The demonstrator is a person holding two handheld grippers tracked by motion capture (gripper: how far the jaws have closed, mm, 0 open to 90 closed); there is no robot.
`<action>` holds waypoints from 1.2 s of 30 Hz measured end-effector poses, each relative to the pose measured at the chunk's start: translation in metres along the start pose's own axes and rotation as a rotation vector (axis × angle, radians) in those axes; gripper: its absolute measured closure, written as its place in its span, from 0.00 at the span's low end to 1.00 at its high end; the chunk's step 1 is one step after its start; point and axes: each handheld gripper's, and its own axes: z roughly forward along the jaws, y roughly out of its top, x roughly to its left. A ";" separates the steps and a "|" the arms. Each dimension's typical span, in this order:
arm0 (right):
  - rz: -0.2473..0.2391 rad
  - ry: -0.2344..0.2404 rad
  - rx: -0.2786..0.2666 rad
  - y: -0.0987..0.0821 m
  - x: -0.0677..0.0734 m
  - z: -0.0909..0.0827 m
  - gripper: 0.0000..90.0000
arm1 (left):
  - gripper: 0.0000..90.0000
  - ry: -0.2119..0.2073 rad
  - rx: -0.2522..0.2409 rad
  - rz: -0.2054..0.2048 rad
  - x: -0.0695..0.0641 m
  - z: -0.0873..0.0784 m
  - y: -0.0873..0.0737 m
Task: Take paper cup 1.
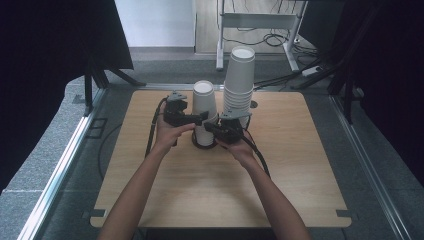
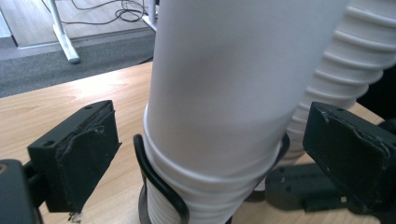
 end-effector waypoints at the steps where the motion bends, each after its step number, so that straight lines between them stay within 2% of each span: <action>1: -0.003 0.000 0.003 0.000 0.000 0.001 1.00 | 0.04 0.003 0.002 0.007 0.000 0.001 0.001; 5: 0.018 0.012 0.015 -0.003 -0.003 0.005 1.00 | 0.03 0.007 0.017 0.025 -0.003 0.006 0.001; 11: 0.013 0.011 0.018 -0.002 -0.003 0.004 1.00 | 0.02 0.011 0.015 0.045 -0.006 0.015 0.000; 15: 0.014 0.018 0.020 -0.003 -0.004 0.005 1.00 | 0.02 0.021 0.021 0.043 -0.006 0.023 -0.001; 22: 0.010 0.023 0.021 -0.004 -0.004 0.006 1.00 | 0.03 0.016 -0.014 0.034 -0.003 0.036 -0.002; 30: 0.019 0.026 0.031 -0.005 -0.003 0.011 1.00 | 0.07 0.021 -0.035 0.028 -0.004 0.039 -0.003; 33: 0.026 0.030 0.021 -0.005 -0.003 0.010 1.00 | 0.07 0.020 -0.039 0.024 -0.004 0.039 -0.003; 36: 0.025 0.013 0.001 -0.001 -0.005 0.005 1.00 | 0.07 0.019 -0.048 0.016 -0.004 0.040 -0.003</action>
